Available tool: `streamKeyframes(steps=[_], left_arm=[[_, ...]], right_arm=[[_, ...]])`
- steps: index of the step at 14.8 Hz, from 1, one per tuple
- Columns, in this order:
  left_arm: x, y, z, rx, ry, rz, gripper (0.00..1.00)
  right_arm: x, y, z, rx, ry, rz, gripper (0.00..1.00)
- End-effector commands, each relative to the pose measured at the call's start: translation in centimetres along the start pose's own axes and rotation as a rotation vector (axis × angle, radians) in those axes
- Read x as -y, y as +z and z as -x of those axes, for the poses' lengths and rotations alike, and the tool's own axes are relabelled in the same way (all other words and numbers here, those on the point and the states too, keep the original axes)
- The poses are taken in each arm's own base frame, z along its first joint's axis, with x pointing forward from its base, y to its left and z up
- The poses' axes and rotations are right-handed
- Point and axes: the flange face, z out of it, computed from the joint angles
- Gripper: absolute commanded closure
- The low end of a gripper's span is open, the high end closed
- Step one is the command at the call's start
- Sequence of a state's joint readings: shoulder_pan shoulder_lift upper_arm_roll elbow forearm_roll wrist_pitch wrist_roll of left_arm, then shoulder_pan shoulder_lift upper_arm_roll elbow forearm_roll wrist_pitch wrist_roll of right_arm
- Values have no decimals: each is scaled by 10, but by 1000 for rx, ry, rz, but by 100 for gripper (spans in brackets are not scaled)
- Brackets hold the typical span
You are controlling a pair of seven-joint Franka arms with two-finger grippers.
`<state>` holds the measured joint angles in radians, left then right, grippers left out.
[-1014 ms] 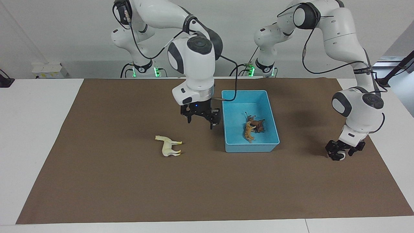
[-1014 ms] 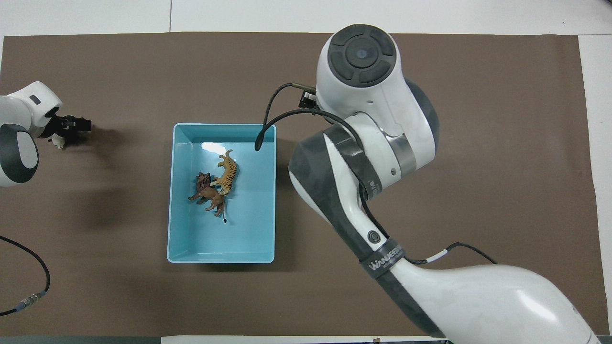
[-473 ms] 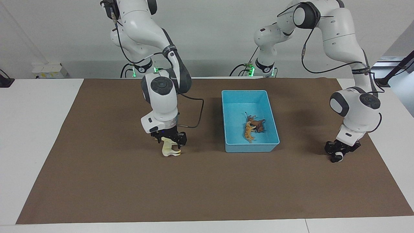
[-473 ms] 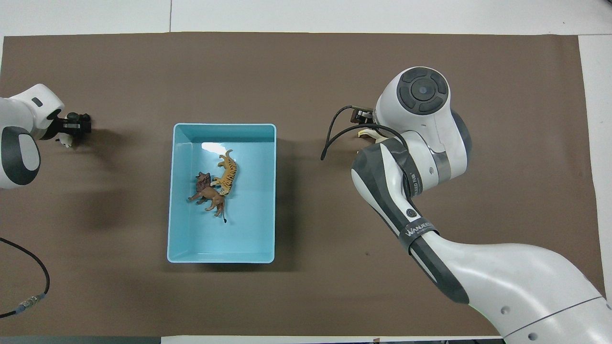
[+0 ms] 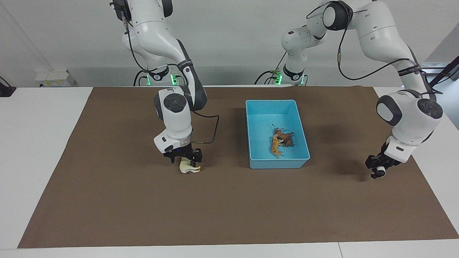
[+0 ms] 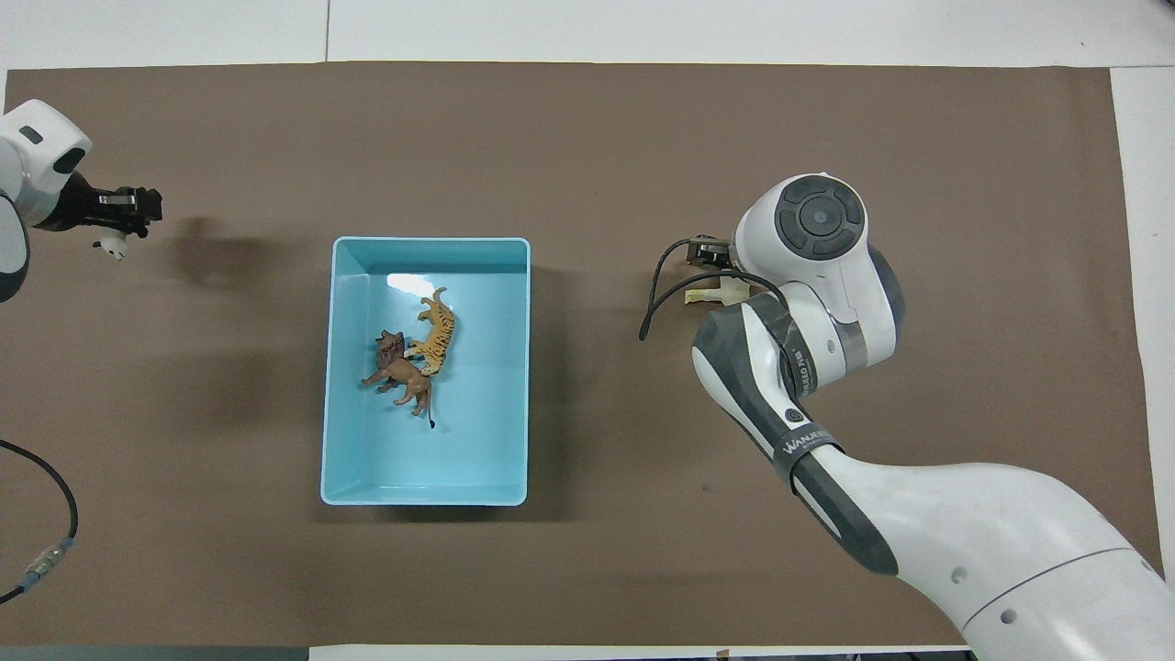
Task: Put all toys into storage box
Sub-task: 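Grasp the cow with the left gripper while the right gripper reaches the palomino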
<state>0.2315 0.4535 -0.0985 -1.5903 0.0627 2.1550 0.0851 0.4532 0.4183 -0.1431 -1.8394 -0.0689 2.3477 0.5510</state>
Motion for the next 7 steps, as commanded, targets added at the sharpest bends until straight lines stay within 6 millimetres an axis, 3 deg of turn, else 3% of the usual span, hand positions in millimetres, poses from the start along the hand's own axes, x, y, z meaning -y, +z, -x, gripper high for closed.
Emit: streamKeyframes(steps=[1,3,6,7], left_arm=[[-55,-65,21,79,-88,12,100],[-120,-92,39,131,-166,3,100],[-210,-88,92,194,-250,-36,100],[-228,-90,107,198,-270,-42,100]], right_arm=[[-6,-3,6,-15,-78,2,0],[-8,1,11,-3,-117,6,0],[-9,6,16,-10,-154,0,0],[-11,10,20,-11,-163,-2,0]])
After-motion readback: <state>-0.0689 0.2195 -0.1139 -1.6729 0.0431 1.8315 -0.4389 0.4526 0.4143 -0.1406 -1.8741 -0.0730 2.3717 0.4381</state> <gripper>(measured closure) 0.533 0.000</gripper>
